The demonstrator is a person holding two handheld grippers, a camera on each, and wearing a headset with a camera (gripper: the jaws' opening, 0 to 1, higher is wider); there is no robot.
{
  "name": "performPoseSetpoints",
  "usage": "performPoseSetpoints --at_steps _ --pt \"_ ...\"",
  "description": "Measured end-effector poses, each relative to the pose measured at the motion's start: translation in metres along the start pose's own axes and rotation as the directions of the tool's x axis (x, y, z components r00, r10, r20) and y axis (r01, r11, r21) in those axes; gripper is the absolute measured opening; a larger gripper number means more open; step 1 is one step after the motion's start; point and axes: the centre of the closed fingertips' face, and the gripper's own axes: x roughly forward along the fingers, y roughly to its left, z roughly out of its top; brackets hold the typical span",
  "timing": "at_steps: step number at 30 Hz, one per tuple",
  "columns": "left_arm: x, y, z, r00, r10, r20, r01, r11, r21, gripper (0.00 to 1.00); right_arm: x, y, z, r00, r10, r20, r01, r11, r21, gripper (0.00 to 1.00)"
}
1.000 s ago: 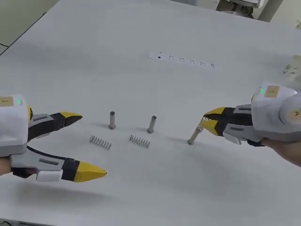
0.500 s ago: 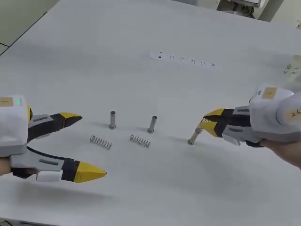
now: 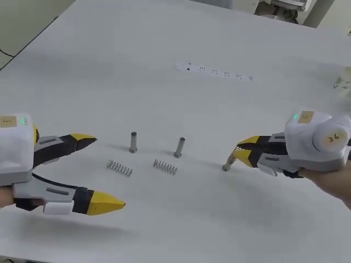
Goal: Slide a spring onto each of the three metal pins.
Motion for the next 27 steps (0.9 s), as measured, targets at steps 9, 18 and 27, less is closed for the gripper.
performPoseSetpoints --at_steps 9,18,27 --pt "-0.003 0.0 0.0 1.0 0.003 -0.001 -0.003 1.0 0.0 0.98 0.011 0.001 -0.011 0.9997 0.008 -0.023 -0.008 1.0 0.022 0.08" --pt "-0.003 -0.001 0.001 1.0 0.002 0.001 -0.002 1.0 0.0 0.98 0.015 0.003 -0.019 0.9988 0.017 -0.045 -0.016 1.0 0.024 0.08" --pt "-0.003 -0.002 -0.001 1.0 0.0 -0.002 0.0 1.0 -0.001 0.98 0.015 0.003 -0.02 0.9989 0.018 -0.043 -0.016 0.999 0.039 0.08"
